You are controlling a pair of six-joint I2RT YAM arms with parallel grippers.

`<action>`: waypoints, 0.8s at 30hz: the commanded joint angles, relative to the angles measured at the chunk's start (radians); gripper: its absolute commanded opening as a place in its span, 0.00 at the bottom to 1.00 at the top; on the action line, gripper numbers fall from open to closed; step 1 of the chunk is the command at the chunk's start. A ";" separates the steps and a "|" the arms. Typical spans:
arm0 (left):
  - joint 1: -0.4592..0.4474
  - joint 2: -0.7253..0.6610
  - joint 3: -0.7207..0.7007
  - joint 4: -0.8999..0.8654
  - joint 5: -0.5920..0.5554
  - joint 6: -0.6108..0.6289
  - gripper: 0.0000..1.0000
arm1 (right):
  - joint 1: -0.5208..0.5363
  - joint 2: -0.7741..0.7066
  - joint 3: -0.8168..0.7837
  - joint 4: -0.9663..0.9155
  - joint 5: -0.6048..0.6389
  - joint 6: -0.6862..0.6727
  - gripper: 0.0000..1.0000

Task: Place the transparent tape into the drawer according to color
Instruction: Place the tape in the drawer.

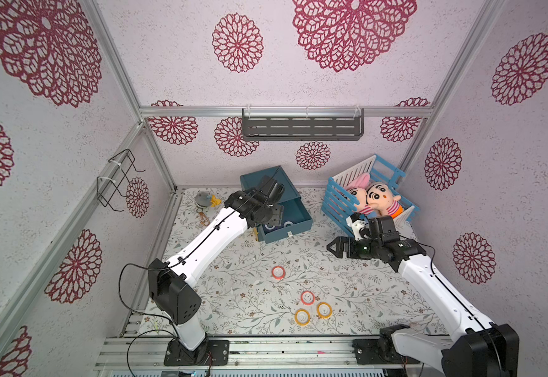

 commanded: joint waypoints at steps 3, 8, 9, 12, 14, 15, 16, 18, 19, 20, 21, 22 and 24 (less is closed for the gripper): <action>0.015 -0.073 0.012 0.036 -0.044 0.009 0.92 | 0.041 -0.012 0.030 0.109 -0.025 0.026 0.99; 0.085 -0.100 -0.012 0.046 -0.030 0.003 0.98 | 0.165 -0.019 0.038 0.210 0.041 0.059 0.99; 0.103 -0.108 -0.027 0.061 -0.013 0.000 0.97 | 0.189 -0.016 0.038 0.234 0.053 0.067 0.99; 0.156 -0.116 -0.054 0.102 0.049 -0.014 0.97 | 0.239 -0.002 0.036 0.297 0.088 0.084 0.99; 0.186 -0.114 -0.066 0.129 0.079 -0.022 0.97 | 0.267 0.011 0.040 0.331 0.107 0.090 0.99; 0.201 -0.113 -0.074 0.149 0.102 -0.028 0.97 | 0.283 0.020 0.046 0.343 0.122 0.090 0.99; 0.220 -0.110 -0.083 0.171 0.132 -0.038 0.97 | 0.304 0.030 0.054 0.349 0.146 0.086 0.99; 0.249 -0.098 -0.092 0.206 0.187 -0.057 1.00 | 0.338 0.050 0.070 0.360 0.191 0.079 0.99; 0.259 -0.091 -0.094 0.218 0.203 -0.063 1.00 | 0.351 0.057 0.075 0.367 0.207 0.078 0.99; 0.267 -0.081 -0.092 0.227 0.211 -0.068 0.99 | 0.364 0.064 0.079 0.373 0.223 0.076 0.99; 0.272 -0.071 -0.089 0.234 0.217 -0.070 0.98 | 0.373 0.071 0.082 0.381 0.237 0.076 0.99; 0.277 -0.059 -0.083 0.236 0.221 -0.070 0.96 | 0.378 0.074 0.083 0.388 0.246 0.076 0.99; 0.284 -0.030 -0.067 0.241 0.227 -0.070 0.93 | 0.391 0.081 0.080 0.407 0.266 0.077 0.99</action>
